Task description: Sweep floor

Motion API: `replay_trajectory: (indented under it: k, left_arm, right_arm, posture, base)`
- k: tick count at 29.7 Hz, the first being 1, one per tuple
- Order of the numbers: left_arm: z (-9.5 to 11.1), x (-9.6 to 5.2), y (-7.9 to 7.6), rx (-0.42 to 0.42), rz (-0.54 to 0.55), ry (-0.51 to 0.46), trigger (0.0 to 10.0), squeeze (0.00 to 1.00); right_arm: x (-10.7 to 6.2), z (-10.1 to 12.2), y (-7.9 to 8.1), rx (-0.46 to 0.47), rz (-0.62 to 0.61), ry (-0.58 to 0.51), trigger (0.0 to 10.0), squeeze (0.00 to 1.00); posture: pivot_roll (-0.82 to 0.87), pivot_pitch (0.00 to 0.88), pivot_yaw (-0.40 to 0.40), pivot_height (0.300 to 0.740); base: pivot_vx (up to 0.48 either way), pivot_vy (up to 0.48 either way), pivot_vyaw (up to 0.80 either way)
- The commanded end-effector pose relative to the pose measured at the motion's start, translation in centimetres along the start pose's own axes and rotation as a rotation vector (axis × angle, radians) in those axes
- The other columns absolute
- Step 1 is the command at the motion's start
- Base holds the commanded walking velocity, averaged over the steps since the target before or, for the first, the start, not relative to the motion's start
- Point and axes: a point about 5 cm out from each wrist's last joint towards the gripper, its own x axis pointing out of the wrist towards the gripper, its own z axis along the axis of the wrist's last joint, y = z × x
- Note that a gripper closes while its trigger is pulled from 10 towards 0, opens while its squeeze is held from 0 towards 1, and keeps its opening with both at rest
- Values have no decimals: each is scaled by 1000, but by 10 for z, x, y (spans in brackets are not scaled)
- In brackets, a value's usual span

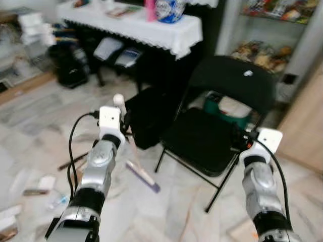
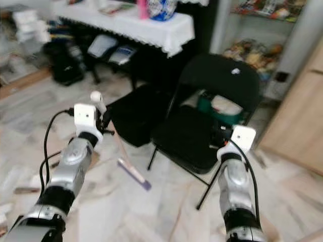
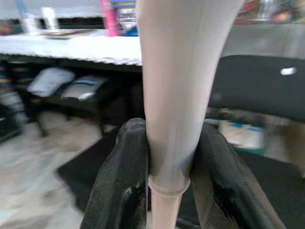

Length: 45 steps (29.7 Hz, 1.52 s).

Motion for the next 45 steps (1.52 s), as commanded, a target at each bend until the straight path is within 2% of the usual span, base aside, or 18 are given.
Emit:
replay_trajectory:
  k: [1, 7, 12, 18, 20, 21, 22, 23, 25, 30, 36, 37, 38, 39, 40, 42, 44, 45]
  left_arm:
    - [11, 2, 5, 12, -1, -54, 10000, 0]
    - [11, 2, 4, 9, -31, -52, 10000, 0]
    - [18, 5, 0, -61, -148, -67, 10000, 0]
    - [34, 8, -14, -83, -390, -80, 10000, 0]
    - [35, 8, -17, -87, -425, -80, 10000, 0]
    - [40, 5, -25, -104, -547, -71, 10000, 0]
    - [40, 5, -25, -104, -547, -71, 10000, 0]
    - [42, 4, -29, -118, -629, -60, 10000, 0]
    - [43, 3, -29, -122, -646, -57, 10000, 0]
    - [47, 0, -37, -99, -813, -17, 10000, 0]
    - [48, -6, -43, -96, -928, 22, 10000, 0]
    - [48, -7, -44, -99, -951, 30, 10000, 0]
    - [48, -8, -44, -100, -959, 33, 10000, 0]
    - [48, -9, -46, -98, -980, 38, 10000, 0]
    - [48, -10, -46, -98, -992, 41, 10000, 0]
    - [50, -13, -49, -100, -1029, 48, 10000, 0]
    - [52, -14, -52, -111, -1050, 45, 10000, 0]
    - [53, -14, -53, -113, -1059, 43, 10000, 0]
  right_arm:
    - [0, -1, 9, 7, 27, 2, 10000, 0]
    - [0, -2, 10, 7, 36, -1, 10000, 0]
    - [-2, -2, 16, -7, 116, 6, 10000, 0]
    - [-13, -4, 37, -69, 460, 41, 10000, 0]
    - [-15, -4, 38, -77, 499, 44, 10000, 0]
    - [-20, 0, 38, -89, 599, 50, 10000, 0]
    - [-20, 0, 38, -89, 599, 50, 10000, 0]
    - [-22, 3, 37, -106, 671, 56, 10000, 0]
    - [-23, 4, 37, -112, 687, 58, 10000, 0]
    - [-35, 11, 36, -153, 883, 92, 10000, 0]
    - [-47, 15, 32, -146, 1017, 137, 10000, 0]
    - [-48, 17, 31, -142, 1032, 140, 10000, 67]
    - [-48, 17, 30, -138, 1035, 141, 10000, 67]
    - [-49, 19, 29, -131, 1050, 147, 10000, 675]
    - [-51, 19, 29, -117, 1067, 156, 10000, 1000]
    - [-56, 22, 30, -100, 1125, 166, 10000, 1000]
    - [-57, 23, 30, -131, 1139, 162, 10000, 1000]
    - [-57, 23, 30, -133, 1147, 170, 10000, 580]
  posture:
    - [-102, 0, 94, 740]
    - [-105, 0, 97, 740]
    - [-102, 0, 99, 740]
    - [-99, 0, 102, 740]
    - [-99, 0, 102, 740]
    - [-100, 0, 103, 740]
    - [-100, 0, 103, 740]
    - [-105, 0, 106, 740]
    - [-105, 0, 106, 740]
    - [-105, 0, 110, 740]
    - [-105, 0, 113, 740]
    - [-105, 0, 113, 740]
    - [-105, 0, 113, 740]
    - [-104, 0, 114, 740]
    - [-105, 0, 114, 740]
    - [-105, 0, 116, 740]
    - [-105, 0, 116, 740]
    - [-105, 0, 116, 740]
  base:
    - [0, 0, -800]
    - [0, 0, -364]
    - [0, 0, 0]
    - [0, 0, 0]
    - [0, 0, 0]
    - [0, 0, 0]
    - [0, 0, 0]
    - [0, 0, 0]
    - [0, 0, 0]
    - [0, 0, 0]
    - [0, 0, 0]
    - [0, 0, 0]
    - [0, 0, 0]
    - [0, 0, 0]
    - [0, 0, 0]
    - [0, 0, 0]
    - [0, 0, 0]
    - [0, 0, 0]
